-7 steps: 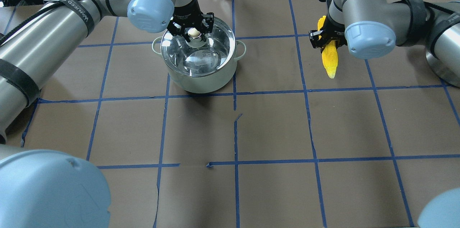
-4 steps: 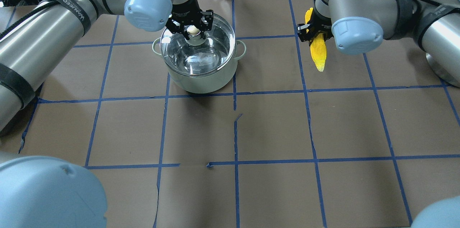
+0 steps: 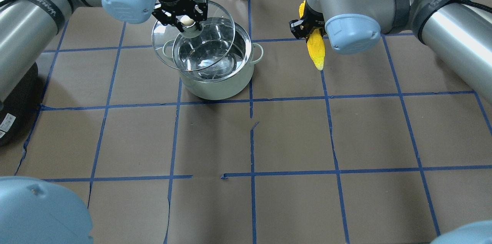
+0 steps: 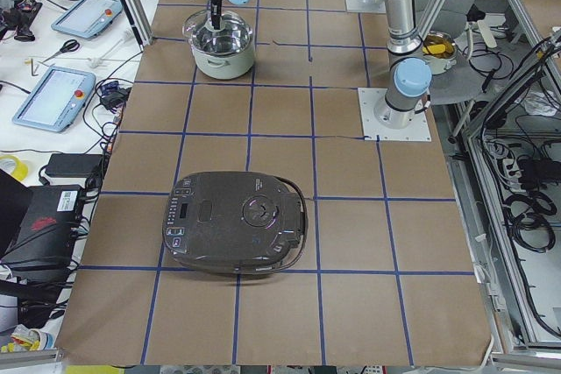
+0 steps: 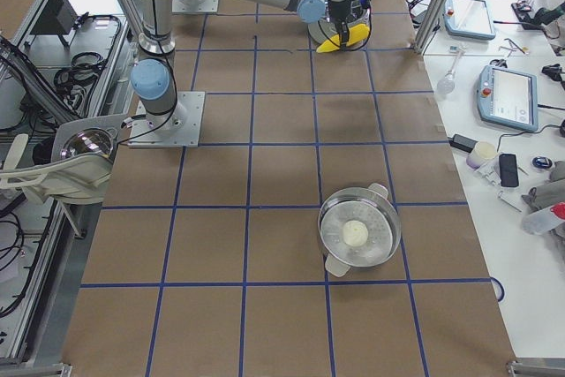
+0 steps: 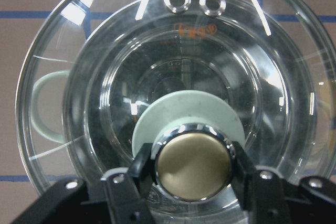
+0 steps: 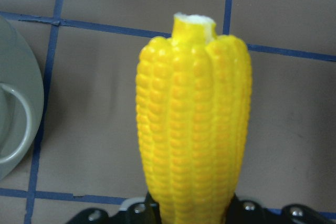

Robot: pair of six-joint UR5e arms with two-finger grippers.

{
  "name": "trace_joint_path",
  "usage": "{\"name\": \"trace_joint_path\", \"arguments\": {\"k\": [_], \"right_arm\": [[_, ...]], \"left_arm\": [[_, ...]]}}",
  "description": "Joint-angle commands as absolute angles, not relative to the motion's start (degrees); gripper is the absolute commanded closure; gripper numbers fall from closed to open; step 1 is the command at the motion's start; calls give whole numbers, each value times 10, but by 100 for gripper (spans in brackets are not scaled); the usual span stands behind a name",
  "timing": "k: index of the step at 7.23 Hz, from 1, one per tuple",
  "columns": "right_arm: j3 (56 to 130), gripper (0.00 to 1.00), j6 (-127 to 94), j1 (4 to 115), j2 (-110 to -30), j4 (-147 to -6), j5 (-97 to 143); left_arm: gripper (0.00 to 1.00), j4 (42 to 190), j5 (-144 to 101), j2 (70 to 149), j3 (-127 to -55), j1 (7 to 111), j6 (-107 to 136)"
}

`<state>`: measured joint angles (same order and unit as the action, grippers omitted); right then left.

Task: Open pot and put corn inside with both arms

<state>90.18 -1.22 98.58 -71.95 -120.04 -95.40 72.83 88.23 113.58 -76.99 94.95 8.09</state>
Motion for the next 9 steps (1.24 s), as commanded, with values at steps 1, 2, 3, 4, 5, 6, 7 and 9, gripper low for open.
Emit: {"name": "trace_joint_path", "arguments": {"k": [1,2,3,4,5,6,7,9], "right_arm": [[887,100,-54,1014,-707,-1196,-956],[831,100,-82,1033,-677,-1168,-955],[744,100,-139,1067,-629,-1112,-955],[664,100,-203,1099,-578,-1082,-955],[626,100,-227,1116,-538,-1083,-956],[601,100,-235,1125,-522,-1085,-953],[595,100,-243,1139,-513,-1089,-950],[594,81,-253,1164,-492,-1117,-945]], "left_arm": [[100,776,882,1118,-780,866,-12],[100,785,882,1105,-788,835,-54],[100,799,885,1093,-807,807,-113],[100,796,895,1087,-849,760,-153],[100,776,895,1079,-912,718,-195],[100,704,896,1077,-965,697,-218],[100,642,895,1078,-1016,690,-221],[100,518,891,1087,-1095,683,-221]]}}
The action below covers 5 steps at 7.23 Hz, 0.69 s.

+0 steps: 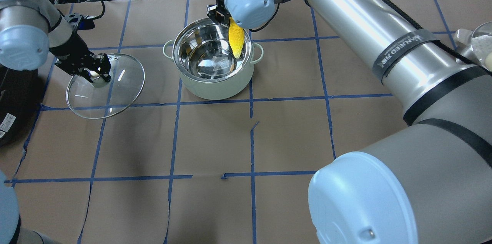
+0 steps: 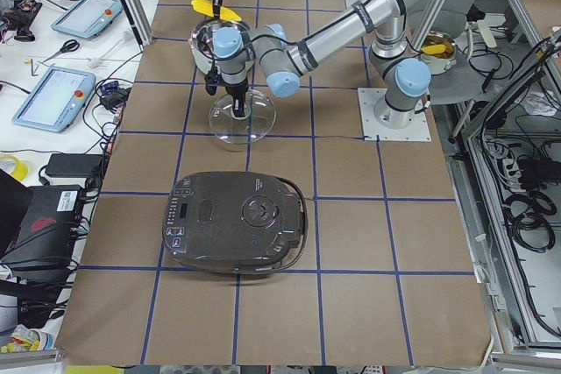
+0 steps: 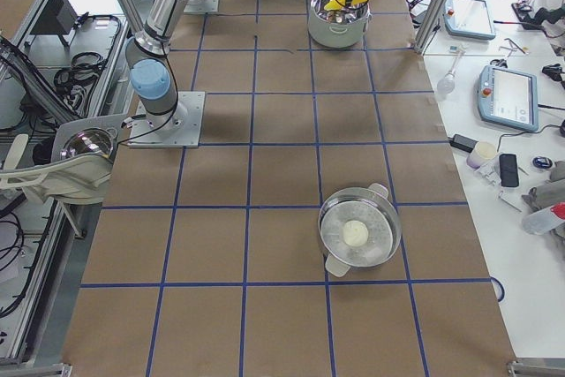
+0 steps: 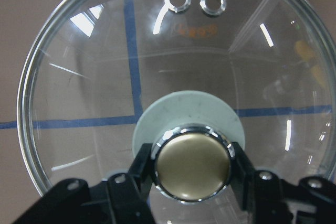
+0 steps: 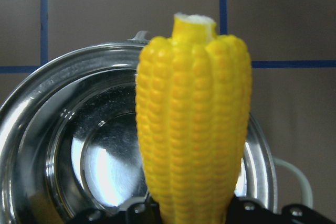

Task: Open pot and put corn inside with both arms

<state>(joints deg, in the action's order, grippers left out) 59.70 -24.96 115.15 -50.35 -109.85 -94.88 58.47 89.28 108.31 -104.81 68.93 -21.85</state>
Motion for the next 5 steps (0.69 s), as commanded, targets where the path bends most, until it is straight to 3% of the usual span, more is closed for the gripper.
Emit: {"name": "trace_joint_path", "arguments": {"k": [1,2,5], "right_arm": [[600,34,-251,1169,-491,-1118,-945],[603,0,-261,1175,-494,-1119,-946],[605,0,-231,1177,-518,-1087,-954]], "left_arm": [[100,498,889,1089,-1101,673,-231],[100,496,888,1090,-1101,672,-231],[100,492,886,1094,-1102,660,-231]]}}
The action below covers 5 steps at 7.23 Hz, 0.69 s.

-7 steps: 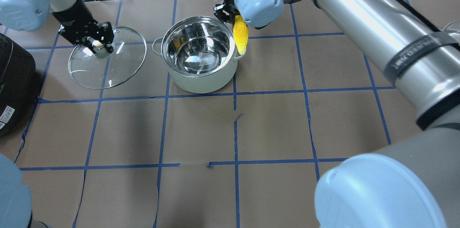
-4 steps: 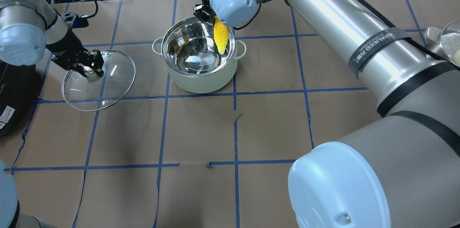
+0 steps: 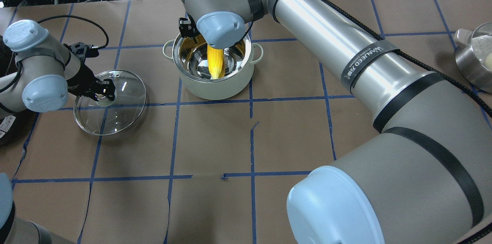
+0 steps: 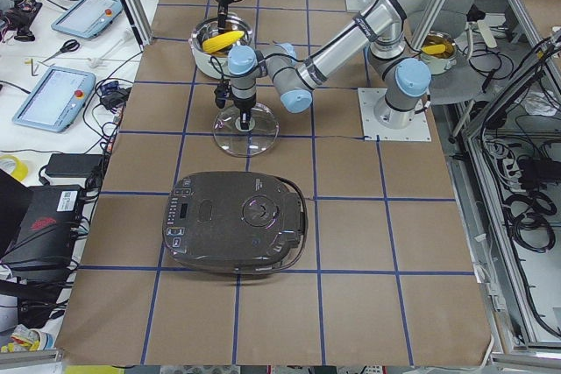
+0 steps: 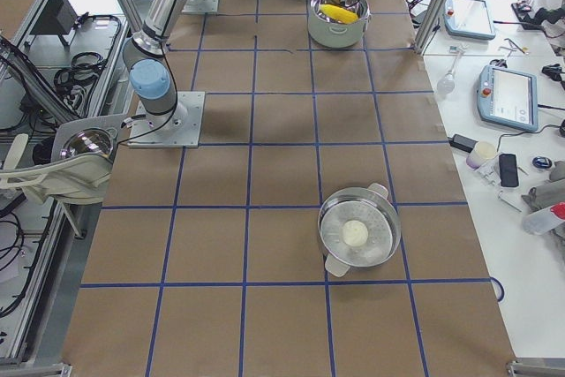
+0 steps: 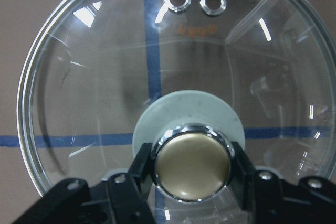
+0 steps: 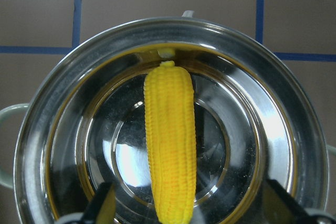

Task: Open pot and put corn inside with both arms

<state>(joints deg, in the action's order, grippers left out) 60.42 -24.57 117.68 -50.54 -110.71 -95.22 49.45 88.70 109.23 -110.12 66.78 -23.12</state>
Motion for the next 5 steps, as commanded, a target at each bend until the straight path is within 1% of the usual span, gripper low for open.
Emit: {"name": "trace_joint_path", "arguments": {"k": [1,2,4,5], "right_arm": [[613,0,-163,1169,-546,-1058,-982],[620,0,-149,1151,-580,-989,-977],[675,0,-145,1098,-641,-973,-977],[712,0,-141,1059,-683,-930,-975]], "left_arm": [[75,493,889,1095,-1101,658,-232],[1,495,888,1098,-1100,658,-231],[0,503,891,1081,-1086,666,-229],[0,524,890,1068,-1064,677,-229]]}}
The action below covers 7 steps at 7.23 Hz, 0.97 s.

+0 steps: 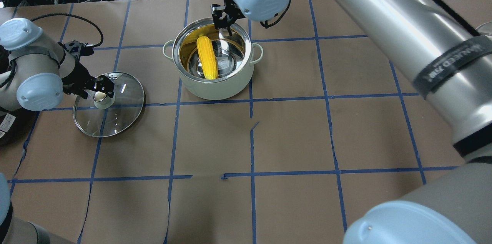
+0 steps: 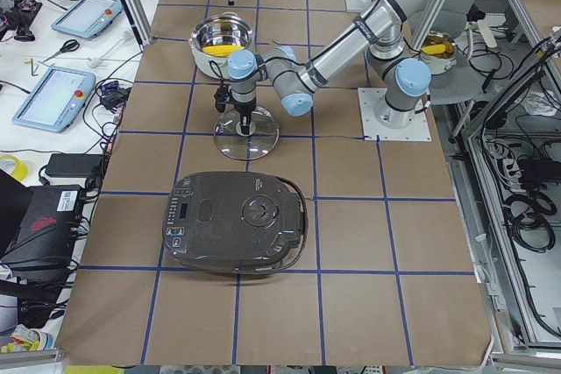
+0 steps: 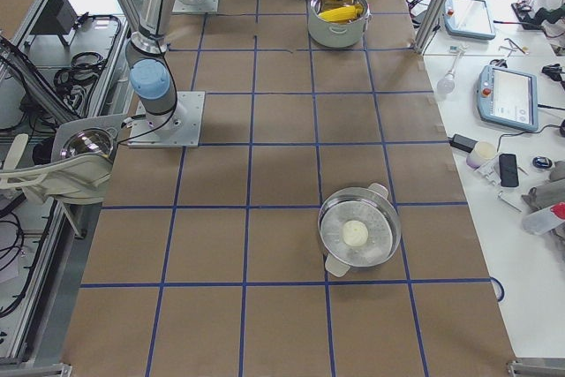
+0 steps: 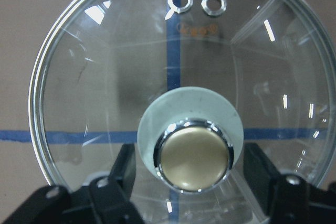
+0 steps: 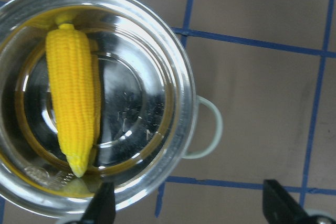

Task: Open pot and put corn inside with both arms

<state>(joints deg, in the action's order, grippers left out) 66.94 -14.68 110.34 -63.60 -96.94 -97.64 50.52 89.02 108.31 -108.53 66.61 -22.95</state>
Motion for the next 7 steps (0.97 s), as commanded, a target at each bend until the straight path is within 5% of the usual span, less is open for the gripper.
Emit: {"name": "trace_joint_path", "arguments": {"k": [1,5,7], "right_arm": [[755,0,-81,1015,-732,-919,-976],[878,0,-28,905,-869,-857,-950],[877,0,-29,898,-893,-834,-899]], "left_arm": [[0,609,887,1045,-1021,695,-223],[0,893,868,992,-780,853,-21],[0,920,903,961,-772,904,10]]}}
